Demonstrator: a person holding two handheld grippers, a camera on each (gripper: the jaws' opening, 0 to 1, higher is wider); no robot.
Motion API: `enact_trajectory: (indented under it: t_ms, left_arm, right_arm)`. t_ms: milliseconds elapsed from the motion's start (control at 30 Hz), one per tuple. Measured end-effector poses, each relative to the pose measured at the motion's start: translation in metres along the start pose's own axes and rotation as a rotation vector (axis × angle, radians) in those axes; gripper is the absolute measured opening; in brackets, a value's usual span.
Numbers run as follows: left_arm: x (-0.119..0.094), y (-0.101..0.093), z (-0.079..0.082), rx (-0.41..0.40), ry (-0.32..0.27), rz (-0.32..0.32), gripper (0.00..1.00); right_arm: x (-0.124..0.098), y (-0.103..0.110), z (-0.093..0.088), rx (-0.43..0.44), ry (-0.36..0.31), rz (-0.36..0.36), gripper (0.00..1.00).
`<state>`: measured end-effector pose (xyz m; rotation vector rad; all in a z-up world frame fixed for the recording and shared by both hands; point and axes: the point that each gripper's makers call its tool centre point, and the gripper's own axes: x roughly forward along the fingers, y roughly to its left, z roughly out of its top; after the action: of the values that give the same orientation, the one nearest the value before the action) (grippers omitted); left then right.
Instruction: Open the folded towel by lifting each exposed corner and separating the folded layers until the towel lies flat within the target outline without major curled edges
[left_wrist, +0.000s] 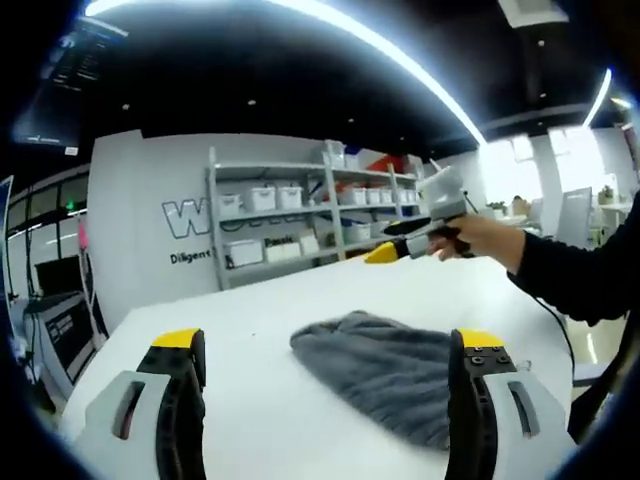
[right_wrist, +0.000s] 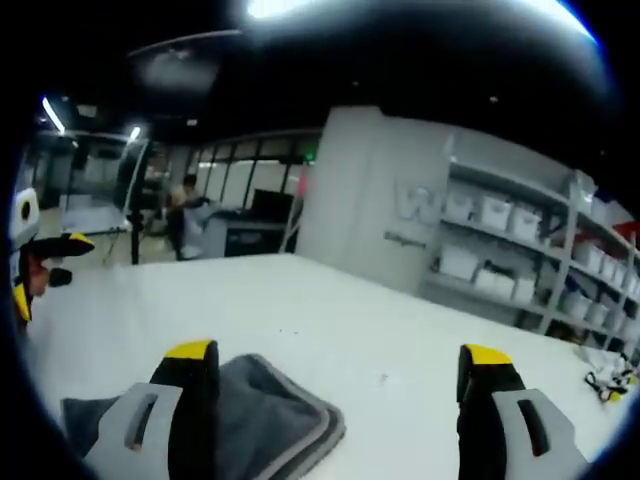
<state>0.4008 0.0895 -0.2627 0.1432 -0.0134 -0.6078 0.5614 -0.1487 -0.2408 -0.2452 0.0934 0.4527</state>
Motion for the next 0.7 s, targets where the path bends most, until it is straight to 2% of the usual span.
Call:
enact_trajectory:
  t_ms: [100,200,267,433,700]
  left_arm:
    - [-0.002,0.002,0.000,-0.012,0.000,-0.004,1.00]
    - [-0.005,0.002,0.006,-0.035,-0.030,-0.021,1.00]
    - [-0.008,0.006,0.013,-0.026,-0.053,-0.005,1.00]
    - [-0.014,0.014,0.018,-0.017,-0.060,0.018,1.00]
    - [-0.023,0.017,0.023,-0.006,-0.067,0.037,1.00]
  right_arm:
    - [-0.012,0.004,0.000,-0.001,-0.014,-0.010,1.00]
    - [-0.020,0.010,-0.004,0.015,-0.030,-0.013,1.00]
    - [-0.026,0.013,-0.005,0.015,-0.037,-0.014,1.00]
    - [-0.049,0.012,0.001,-0.008,-0.065,-0.055,1.00]
    - [-0.069,0.012,0.005,0.008,-0.076,-0.053,1.00]
